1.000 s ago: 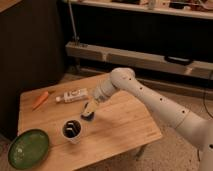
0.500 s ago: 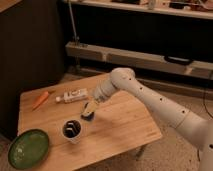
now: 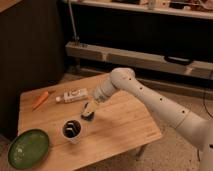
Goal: Place the white sponge in the ceramic bowl
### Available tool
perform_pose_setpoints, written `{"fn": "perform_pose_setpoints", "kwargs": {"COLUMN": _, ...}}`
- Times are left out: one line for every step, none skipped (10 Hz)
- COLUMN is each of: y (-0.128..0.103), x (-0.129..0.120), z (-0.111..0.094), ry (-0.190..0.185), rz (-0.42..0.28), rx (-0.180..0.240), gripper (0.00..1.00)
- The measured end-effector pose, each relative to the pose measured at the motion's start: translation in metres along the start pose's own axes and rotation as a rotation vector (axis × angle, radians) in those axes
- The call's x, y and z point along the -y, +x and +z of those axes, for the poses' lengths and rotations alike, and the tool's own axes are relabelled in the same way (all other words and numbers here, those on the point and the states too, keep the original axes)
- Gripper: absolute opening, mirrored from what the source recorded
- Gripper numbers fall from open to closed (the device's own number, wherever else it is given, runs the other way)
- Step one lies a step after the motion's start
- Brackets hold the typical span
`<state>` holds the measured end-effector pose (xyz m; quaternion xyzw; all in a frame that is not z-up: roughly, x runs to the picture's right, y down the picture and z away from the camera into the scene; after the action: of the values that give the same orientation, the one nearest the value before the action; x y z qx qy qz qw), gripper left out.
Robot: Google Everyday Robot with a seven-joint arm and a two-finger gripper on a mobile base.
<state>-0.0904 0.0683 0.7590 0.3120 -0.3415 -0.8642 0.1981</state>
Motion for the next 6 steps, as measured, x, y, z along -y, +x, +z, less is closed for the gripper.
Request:
{"fn": "perform_pose_setpoints", "kwargs": {"y": 0.0, "x": 0.0, "z": 0.0, "ry": 0.0, "rz": 0.0, "rx": 0.0, "gripper": 0.8}}
{"fn": "perform_pose_setpoints", "kwargs": {"y": 0.0, "x": 0.0, "z": 0.0, "ry": 0.0, "rz": 0.0, "rx": 0.0, "gripper": 0.8}}
{"fn": "perform_pose_setpoints", "kwargs": {"y": 0.0, "x": 0.0, "z": 0.0, "ry": 0.0, "rz": 0.0, "rx": 0.0, "gripper": 0.8}}
{"fn": "perform_pose_setpoints", "kwargs": {"y": 0.0, "x": 0.0, "z": 0.0, "ry": 0.0, "rz": 0.0, "rx": 0.0, "gripper": 0.8}}
{"fn": "perform_pose_setpoints", "kwargs": {"y": 0.0003, "x": 0.0, "z": -0.0002, "ry": -0.002, "rz": -0.001, "rx": 0.001, "gripper": 0.8}}
{"fn": "perform_pose_setpoints", "kwargs": {"y": 0.0006, "x": -0.0009, "z": -0.0016, "ry": -0.011, "rz": 0.009, "rx": 0.002, "gripper": 0.8}}
